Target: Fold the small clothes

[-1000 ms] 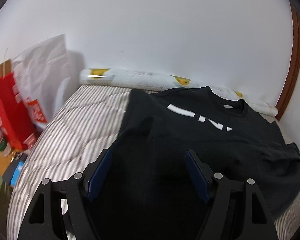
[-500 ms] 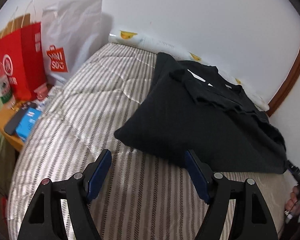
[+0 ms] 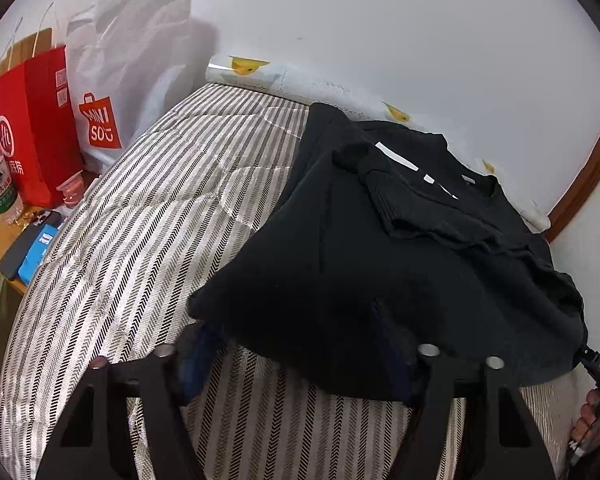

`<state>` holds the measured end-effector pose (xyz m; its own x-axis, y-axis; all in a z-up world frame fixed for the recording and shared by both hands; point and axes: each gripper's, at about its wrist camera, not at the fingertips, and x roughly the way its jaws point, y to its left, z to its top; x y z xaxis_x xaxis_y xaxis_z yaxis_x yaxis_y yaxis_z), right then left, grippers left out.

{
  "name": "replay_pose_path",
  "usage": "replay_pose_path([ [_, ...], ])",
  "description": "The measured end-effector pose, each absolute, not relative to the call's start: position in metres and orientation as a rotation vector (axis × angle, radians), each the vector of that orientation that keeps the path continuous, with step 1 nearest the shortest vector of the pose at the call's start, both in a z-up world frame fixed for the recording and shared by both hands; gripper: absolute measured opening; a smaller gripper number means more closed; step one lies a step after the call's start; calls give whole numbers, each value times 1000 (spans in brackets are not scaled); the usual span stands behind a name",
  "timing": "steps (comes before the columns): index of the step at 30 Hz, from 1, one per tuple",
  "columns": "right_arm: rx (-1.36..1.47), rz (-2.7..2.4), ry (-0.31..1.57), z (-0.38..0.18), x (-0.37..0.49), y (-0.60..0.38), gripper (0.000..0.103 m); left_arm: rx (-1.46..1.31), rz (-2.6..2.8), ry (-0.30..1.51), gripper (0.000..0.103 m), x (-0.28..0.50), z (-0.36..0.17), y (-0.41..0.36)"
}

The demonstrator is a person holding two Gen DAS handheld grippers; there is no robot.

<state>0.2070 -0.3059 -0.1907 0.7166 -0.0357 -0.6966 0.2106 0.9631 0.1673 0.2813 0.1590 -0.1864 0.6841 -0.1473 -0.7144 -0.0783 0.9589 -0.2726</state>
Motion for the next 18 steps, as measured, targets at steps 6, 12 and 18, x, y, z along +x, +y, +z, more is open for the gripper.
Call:
replay_pose_path([
  [6,228,-67,761,-190,206,-300,25,-319,-88,802,17,271,-183,160],
  [12,222,-60,740,-179,184,-296,21,-297,-85,799,12,240,-177,159],
  [18,191,-51,735,-171,140,-293,21,-277,-90,805,12,187,-176,160],
])
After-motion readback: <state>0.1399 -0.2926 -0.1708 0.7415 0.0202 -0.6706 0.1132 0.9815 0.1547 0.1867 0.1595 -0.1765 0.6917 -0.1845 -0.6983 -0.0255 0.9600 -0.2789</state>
